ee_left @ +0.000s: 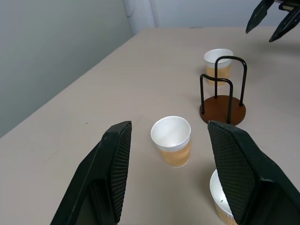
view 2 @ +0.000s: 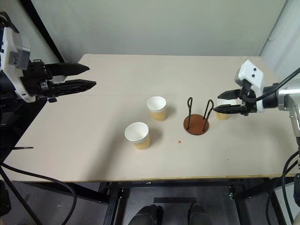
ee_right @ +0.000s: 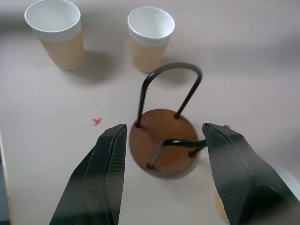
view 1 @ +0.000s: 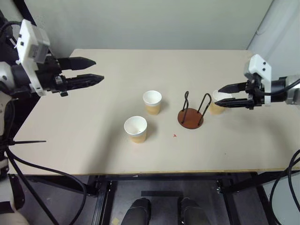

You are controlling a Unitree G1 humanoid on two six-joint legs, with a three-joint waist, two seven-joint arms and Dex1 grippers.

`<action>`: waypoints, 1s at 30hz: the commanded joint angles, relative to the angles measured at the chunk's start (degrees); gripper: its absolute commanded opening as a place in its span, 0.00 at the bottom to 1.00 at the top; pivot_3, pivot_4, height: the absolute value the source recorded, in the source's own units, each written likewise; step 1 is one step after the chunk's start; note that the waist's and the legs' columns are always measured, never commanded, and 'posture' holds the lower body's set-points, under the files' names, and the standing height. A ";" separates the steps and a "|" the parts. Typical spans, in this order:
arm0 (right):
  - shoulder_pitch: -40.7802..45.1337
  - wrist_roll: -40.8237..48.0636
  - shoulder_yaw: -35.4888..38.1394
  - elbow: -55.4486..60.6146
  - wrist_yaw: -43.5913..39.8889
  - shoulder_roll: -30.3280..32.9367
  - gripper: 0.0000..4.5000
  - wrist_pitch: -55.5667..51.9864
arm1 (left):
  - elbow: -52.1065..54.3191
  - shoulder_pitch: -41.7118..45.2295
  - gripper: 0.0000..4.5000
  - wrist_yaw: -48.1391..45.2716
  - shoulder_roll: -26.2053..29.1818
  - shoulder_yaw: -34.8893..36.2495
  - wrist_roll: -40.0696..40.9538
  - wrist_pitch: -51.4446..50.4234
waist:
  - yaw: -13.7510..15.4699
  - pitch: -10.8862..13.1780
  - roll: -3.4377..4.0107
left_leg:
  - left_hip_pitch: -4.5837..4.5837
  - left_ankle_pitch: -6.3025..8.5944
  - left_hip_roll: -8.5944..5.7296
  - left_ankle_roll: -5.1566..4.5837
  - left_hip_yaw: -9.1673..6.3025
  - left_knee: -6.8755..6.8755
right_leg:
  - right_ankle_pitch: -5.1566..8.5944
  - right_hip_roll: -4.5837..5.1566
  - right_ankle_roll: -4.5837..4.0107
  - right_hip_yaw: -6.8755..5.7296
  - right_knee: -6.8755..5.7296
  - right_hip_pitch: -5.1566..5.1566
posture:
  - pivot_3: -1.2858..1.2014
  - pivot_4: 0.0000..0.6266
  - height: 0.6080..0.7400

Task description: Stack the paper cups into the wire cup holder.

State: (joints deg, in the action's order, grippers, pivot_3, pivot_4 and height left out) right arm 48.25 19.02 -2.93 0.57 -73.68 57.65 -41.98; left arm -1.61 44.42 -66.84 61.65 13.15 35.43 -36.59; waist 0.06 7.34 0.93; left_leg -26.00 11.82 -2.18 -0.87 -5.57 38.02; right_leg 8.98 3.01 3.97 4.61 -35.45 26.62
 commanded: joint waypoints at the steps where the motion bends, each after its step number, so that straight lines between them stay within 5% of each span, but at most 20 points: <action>1: 0.49 1.68 4.38 2.95 1.56 1.95 0.59 -1.04 | -2.36 4.11 0.61 -0.96 -0.57 -0.99 -1.25 2.21 | 0.06 0.00 0.00 | 0.00 0.00 0.00 0.00 0.00 0.00 | 0.00 0.00 0.00 0.00 -0.01 0.00 | 0.52 0.24 1.00; 16: -13.17 8.10 7.09 10.54 3.60 6.00 0.59 -9.24 | -7.83 15.41 0.61 -11.42 -6.92 -11.47 -5.07 5.49 | 0.21 -0.01 -0.10 | -0.08 0.05 -0.03 -0.09 0.01 0.02 | 0.03 0.02 0.15 0.00 0.28 -0.12 | 0.52 0.24 1.00; 25: -11.06 4.31 2.26 2.37 5.88 3.45 0.59 -5.36 | -3.66 10.53 0.61 -16.58 -2.30 -9.82 -3.66 3.19 | -0.46 -0.01 -0.10 | -0.05 0.06 0.02 -0.17 0.02 0.02 | 0.00 -0.02 0.39 0.04 0.30 -0.11 | 0.52 0.24 1.00; 30: -6.99 2.31 -0.65 -0.46 7.28 -0.14 0.87 -3.68 | -0.16 7.98 0.62 -13.68 -2.27 -7.11 -1.93 1.27 | -0.39 -0.01 -0.11 | -0.06 -0.02 0.01 -0.28 0.01 0.10 | -0.10 0.00 0.42 0.03 0.29 -0.14 | 0.52 0.24 1.00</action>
State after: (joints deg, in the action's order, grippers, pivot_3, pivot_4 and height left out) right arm 39.94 22.06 -3.61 -0.07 -67.00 57.89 -46.89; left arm -3.97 52.06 -81.52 58.55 3.46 32.41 -34.98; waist -0.34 7.33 0.82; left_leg -26.06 11.79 -2.17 -1.15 -5.56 38.11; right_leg 8.86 3.01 4.36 4.63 -35.17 26.48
